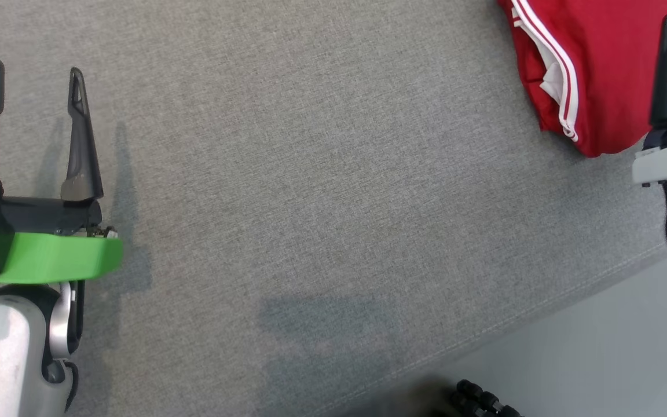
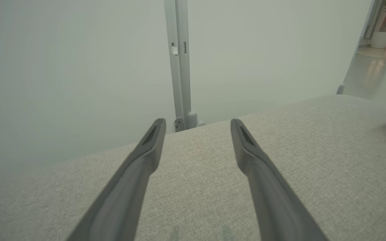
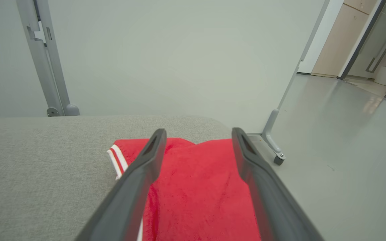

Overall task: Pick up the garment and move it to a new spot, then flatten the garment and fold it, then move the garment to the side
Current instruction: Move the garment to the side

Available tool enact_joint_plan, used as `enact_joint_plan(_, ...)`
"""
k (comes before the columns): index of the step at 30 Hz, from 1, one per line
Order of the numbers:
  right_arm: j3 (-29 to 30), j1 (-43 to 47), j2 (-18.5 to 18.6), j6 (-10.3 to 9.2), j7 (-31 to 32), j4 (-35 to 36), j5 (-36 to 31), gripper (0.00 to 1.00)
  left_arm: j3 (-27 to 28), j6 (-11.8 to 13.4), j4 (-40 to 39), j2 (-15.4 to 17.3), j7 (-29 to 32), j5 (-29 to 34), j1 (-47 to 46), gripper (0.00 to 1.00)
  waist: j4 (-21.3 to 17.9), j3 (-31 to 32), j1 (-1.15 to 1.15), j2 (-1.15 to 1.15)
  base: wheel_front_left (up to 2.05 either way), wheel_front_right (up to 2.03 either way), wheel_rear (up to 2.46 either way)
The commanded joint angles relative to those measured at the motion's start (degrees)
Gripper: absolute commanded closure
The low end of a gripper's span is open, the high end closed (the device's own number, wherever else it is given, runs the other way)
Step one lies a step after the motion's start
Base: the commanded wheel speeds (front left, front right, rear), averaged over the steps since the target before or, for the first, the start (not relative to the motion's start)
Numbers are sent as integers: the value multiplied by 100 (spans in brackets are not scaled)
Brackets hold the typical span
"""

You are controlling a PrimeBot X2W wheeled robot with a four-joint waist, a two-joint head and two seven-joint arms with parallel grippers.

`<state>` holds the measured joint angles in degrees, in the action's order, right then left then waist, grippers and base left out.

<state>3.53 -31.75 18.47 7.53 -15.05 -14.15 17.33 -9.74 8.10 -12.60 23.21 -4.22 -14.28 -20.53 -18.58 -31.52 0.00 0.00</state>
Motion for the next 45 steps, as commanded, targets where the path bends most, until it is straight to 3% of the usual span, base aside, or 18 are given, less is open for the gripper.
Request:
enact_joint_plan(1, -5, 190, -106, -9, -15, 99, -60, 0, 25, 58, 52, -49, -88, -79, 140, 0, 241, 302, 0, 0, 0, 0, 0)
enact_joint_plan(11, -458, 670, -502, -9, -15, 395, -213, 0, 122, 180, 362, -300, -493, -346, 664, 0, 759, 866, 0, 0, 0, 0, 0)
enact_joint_plan(21, -878, 1136, -645, -9, 88, 359, -188, 0, 68, 164, 700, -437, -724, -547, 1220, 0, 1235, 1679, 0, 0, 0, 0, 0)
enact_joint_plan(45, -645, 2635, -694, -9, 588, 1031, -389, 0, -138, 154, 776, -347, -643, -737, 2358, 0, 1266, 2897, 0, 0, 0, 0, 0)
